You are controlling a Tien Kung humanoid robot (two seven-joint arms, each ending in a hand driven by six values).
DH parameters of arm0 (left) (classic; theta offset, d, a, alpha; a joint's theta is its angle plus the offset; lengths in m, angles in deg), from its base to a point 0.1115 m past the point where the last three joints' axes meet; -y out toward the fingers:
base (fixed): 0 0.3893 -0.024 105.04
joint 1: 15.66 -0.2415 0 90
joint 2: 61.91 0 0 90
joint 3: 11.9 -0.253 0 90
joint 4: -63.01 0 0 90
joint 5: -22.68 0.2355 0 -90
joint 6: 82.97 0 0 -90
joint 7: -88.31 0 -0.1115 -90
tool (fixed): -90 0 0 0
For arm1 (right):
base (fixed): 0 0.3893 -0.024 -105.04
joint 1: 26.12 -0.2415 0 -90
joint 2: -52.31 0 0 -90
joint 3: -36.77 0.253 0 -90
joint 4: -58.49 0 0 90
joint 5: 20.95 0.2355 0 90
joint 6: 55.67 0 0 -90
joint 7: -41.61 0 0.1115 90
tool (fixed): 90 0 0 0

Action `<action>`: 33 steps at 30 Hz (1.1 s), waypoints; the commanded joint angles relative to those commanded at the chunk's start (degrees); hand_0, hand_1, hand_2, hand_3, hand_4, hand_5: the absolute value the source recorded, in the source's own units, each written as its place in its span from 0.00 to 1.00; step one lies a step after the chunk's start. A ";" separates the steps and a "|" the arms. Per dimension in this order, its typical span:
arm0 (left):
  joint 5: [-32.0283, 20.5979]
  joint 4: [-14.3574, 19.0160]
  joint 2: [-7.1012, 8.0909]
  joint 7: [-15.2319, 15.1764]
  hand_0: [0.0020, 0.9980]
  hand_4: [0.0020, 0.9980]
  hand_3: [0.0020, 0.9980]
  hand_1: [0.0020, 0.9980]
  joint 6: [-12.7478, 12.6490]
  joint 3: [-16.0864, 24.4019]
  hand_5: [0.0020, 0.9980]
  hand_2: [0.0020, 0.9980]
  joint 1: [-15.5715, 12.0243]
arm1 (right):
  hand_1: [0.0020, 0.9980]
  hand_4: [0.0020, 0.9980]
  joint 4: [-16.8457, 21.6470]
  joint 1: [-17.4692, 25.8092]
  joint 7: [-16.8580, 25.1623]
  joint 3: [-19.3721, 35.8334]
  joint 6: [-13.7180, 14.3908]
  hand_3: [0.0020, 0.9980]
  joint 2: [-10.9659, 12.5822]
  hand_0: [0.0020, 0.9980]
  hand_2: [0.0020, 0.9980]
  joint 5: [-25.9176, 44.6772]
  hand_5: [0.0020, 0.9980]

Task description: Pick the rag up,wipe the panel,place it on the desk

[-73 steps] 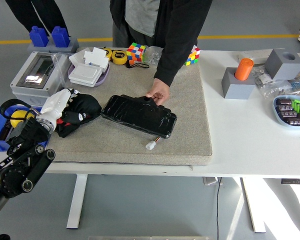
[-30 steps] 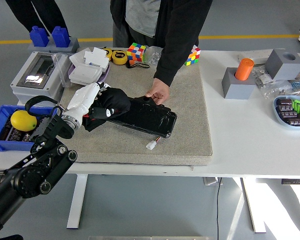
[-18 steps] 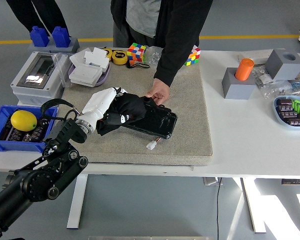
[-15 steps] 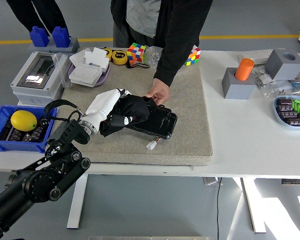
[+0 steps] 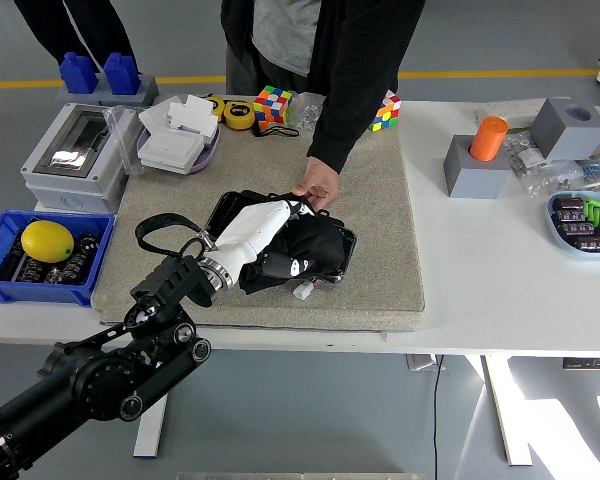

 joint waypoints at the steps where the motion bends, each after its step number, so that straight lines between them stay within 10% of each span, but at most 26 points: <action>1: -0.14 0.22 -0.09 -0.09 0.26 0.72 0.56 0.41 -0.06 -0.40 0.00 0.47 0.13 | 0.60 0.90 0.00 -0.02 0.00 0.01 -0.01 0.53 0.01 0.59 0.54 -0.01 0.35; 33: 2.45 -5.18 1.68 -1.20 0.25 0.73 0.56 0.39 -0.95 10.15 0.00 0.47 0.29 | 0.60 0.90 0.16 0.04 0.00 0.32 0.02 0.53 -0.28 0.59 0.54 -0.04 0.35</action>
